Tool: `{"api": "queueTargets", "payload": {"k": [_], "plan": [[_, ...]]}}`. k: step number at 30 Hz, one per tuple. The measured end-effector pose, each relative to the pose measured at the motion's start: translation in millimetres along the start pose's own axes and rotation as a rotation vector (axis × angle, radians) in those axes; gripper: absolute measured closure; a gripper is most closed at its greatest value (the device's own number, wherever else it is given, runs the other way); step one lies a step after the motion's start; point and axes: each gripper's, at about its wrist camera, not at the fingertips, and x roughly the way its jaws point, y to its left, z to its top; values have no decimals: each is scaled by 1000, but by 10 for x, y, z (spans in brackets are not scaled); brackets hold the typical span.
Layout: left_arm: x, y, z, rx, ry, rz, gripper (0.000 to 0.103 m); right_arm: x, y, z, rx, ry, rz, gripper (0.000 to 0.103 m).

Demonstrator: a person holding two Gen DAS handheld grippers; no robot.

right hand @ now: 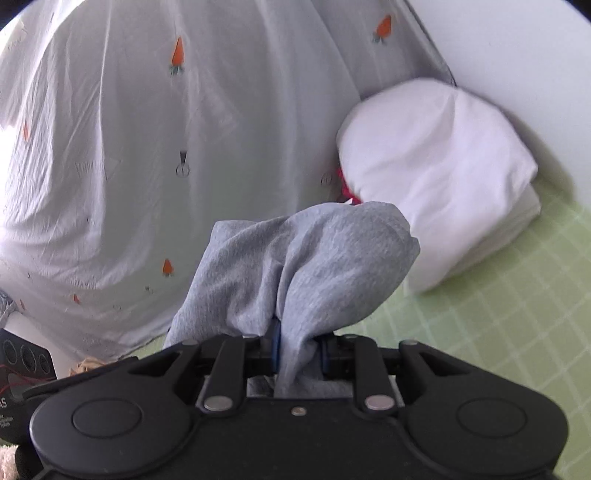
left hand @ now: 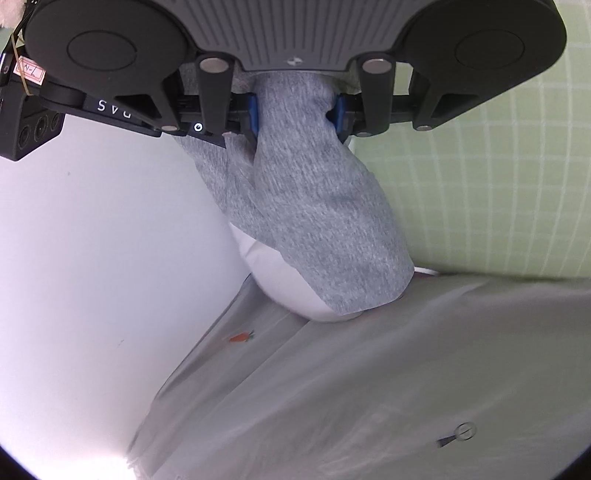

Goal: Fold clothes
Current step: 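Carry the folded sweatpants with both grippers onto the white clothes stack, then open both grippers and withdraw from the stacked sweatpants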

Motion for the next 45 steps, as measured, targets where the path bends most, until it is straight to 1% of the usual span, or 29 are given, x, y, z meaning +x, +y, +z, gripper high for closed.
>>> {"api": "queueTargets", "payload": {"k": [3, 5, 7, 8, 10, 11, 12, 13, 14, 16, 17, 18, 19, 20, 21, 23, 24, 25, 26, 29, 31, 33, 35, 37, 42, 45], "plan": [[403, -204, 428, 1, -47, -76, 66, -38, -138, 599, -50, -87, -7, 82], [656, -315, 707, 19, -90, -119, 66, -30, -196, 986, -100, -148, -17, 82], [929, -368, 962, 43, -130, -138, 65, 33, -264, 1341, -146, -201, -24, 82], [1096, -361, 1072, 51, -142, -133, 64, 99, -313, 1507, -160, -223, -28, 82], [1460, -282, 1221, 50, -151, -85, 52, 303, -439, 1786, -169, -258, -60, 82], [1667, -203, 1267, 47, -136, -38, 48, 456, -534, 1892, -163, -259, -86, 81], [1869, -116, 1290, 45, -101, 24, 37, 637, -647, 1968, -158, -243, -107, 79], [2059, -30, 1310, 44, -65, 85, 36, 817, -760, 2026, -152, -228, -137, 74], [2174, 45, 1306, 51, -31, 133, 36, 1008, -883, 2044, -138, -207, -191, 71], [2160, 144, 1224, 71, -13, 174, 34, 1327, -1096, 2023, -104, -142, -314, 69], [2153, 194, 1184, 81, -5, 195, 32, 1398, -1158, 1984, -92, -127, -355, 67], [2146, 244, 1143, 91, 4, 216, 25, 1407, -1192, 1926, -88, -132, -367, 62], [2126, 283, 1099, 102, 11, 235, 21, 1389, -1211, 1858, -85, -143, -372, 49], [2056, 282, 1043, 115, 9, 251, 21, 1361, -1203, 1790, -85, -143, -385, 39], [1975, 269, 987, 124, 5, 267, 20, 1323, -1175, 1718, -91, -136, -404, 36], [1783, 196, 882, 131, -7, 292, 15, 1224, -1139, 1597, -118, -123, -430, 34], [1683, 147, 847, 127, -15, 300, 10, 1153, -1113, 1525, -133, -120, -440, 33], [1572, 100, 812, 124, -23, 307, 5, 1066, -1085, 1459, -144, -121, -450, 28], [1456, 49, 772, 119, -32, 316, 3, 935, -1070, 1395, -151, -123, -458, 25], [1039, -144, 635, 110, -83, 328, 0, 592, -922, 1133, -164, -122, -461, 25], [762, -272, 544, 110, -119, 328, 0, 376, -785, 953, -175, -127, -453, 24], [519, -402, 412, 122, -134, 320, 0, 159, -648, 773, -184, -138, -449, 23], [346, -473, 313, 134, -121, 299, 0, -23, -528, 624, -182, -151, -443, 21], [217, -529, 200, 149, -107, 292, 0, -176, -426, 501, -178, -150, -435, 19], [-51, -691, -111, 216, -78, 335, 0, -516, -190, 218, -186, -150, -457, 16], [-220, -712, -286, 201, -76, 330, 0, -699, -132, 36, -186, -144, -457, 16]]}}
